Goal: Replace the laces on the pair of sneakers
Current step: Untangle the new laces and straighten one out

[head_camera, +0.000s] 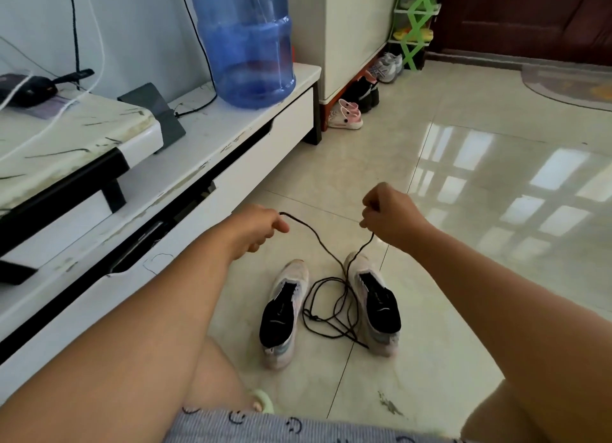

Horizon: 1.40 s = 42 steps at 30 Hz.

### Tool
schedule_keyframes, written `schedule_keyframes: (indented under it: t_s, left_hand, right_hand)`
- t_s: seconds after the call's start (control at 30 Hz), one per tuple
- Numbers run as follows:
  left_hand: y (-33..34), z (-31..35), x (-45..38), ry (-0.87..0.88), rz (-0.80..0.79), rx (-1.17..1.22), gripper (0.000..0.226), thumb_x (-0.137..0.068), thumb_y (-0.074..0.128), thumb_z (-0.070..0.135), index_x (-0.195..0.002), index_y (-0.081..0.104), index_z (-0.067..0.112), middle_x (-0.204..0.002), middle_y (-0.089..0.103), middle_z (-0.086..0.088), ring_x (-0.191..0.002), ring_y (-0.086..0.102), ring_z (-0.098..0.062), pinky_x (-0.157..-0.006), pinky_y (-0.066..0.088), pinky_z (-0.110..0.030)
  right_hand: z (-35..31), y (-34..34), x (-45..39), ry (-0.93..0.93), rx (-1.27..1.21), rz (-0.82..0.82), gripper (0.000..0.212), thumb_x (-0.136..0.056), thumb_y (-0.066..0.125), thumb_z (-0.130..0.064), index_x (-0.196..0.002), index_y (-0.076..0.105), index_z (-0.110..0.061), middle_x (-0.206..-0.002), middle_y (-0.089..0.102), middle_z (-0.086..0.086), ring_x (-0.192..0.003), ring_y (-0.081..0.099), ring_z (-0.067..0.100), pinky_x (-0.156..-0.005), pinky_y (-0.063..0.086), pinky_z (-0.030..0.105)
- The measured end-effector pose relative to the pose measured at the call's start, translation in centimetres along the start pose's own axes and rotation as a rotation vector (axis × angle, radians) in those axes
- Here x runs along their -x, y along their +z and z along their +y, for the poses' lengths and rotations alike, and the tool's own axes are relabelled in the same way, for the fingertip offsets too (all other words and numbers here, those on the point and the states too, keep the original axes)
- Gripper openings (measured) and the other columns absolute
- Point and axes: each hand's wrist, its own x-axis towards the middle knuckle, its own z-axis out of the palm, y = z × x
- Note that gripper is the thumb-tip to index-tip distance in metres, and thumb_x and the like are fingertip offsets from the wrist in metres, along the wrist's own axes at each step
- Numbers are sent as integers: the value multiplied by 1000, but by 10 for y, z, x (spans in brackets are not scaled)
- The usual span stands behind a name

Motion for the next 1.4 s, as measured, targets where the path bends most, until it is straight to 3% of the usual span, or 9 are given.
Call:
schedule_keyframes:
  t_s: [0.13, 0.23, 0.3, 0.4, 0.57, 0.87, 1.03, 1.23, 1.4]
  left_hand:
    - [10, 5, 11, 58, -41, 43, 18, -90, 53, 16, -84, 69, 13, -74, 53, 1, -61, 45, -9, -55, 41, -19]
    - [15, 8, 17, 114, 63, 23, 16, -86, 62, 19, -98, 70, 13, -96, 57, 1, -80, 50, -12, -64, 37, -19]
    - [18, 7, 21, 149, 118, -8, 16, -85, 64, 17, -97, 69, 10, -84, 57, -1, -73, 49, -14, -59, 35, -19]
    - [22, 3, 30, 144, 80, -95, 7, -82, 64, 12, -86, 65, 6, -70, 57, -5, -57, 47, -14, -52, 39, -21]
    - [16, 4, 43, 92, -110, -138, 5, -81, 67, 8, -85, 65, 4, -67, 60, -5, -54, 49, -12, -56, 44, -23]
    - [-13, 0, 40, 216, 4, -33, 13, -83, 66, 5, -73, 60, 11, -68, 63, -5, -42, 55, -3, -45, 47, -13]
    - [-15, -7, 51, 227, 20, -73, 13, -86, 63, 11, -74, 59, 10, -72, 66, -9, -54, 57, -12, -53, 49, -22]
    - [-19, -7, 69, 256, 56, -80, 8, -86, 63, 14, -81, 64, 8, -77, 68, -11, -57, 57, -12, -55, 48, -22]
    - [-19, -1, 76, 262, 100, -58, 12, -86, 62, 17, -86, 67, 5, -75, 68, -7, -57, 59, -11, -53, 48, -21]
  right_hand:
    - [-14, 11, 12, -137, -55, -23, 15, -91, 47, -2, -93, 61, -3, -92, 65, 16, -78, 68, 21, -64, 51, 29]
    - [-19, 13, 22, -221, -4, -55, 20, -91, 52, -7, -102, 68, -9, -85, 68, 11, -70, 66, 15, -60, 47, 22]
    - [-20, 14, 28, -232, 21, -87, 21, -91, 53, -8, -105, 69, -12, -80, 67, 8, -61, 62, 7, -51, 42, 13]
    - [-21, 16, 36, -229, 113, -130, 24, -92, 51, -8, -109, 67, -12, -81, 64, 7, -67, 62, 14, -46, 38, 6]
    - [-24, 15, 45, -191, 200, -177, 18, -90, 55, -8, -99, 69, -12, -75, 67, 4, -59, 60, 3, -58, 52, 23]
    - [-33, 17, 49, -224, 243, -198, 16, -89, 58, -11, -98, 70, -15, -76, 67, 4, -71, 68, 17, -65, 53, 26]
    - [-53, 13, 49, -220, 259, -189, 15, -89, 55, -10, -96, 68, -13, -78, 64, 1, -72, 68, 19, -56, 48, 20]
    - [-68, 8, 58, -238, 291, -181, 16, -90, 54, -11, -97, 68, -13, -84, 68, 8, -75, 69, 21, -74, 53, 30]
    - [-71, 3, 62, -259, 273, -165, 16, -90, 54, -12, -97, 68, -12, -72, 59, -5, -72, 69, 21, -70, 52, 28]
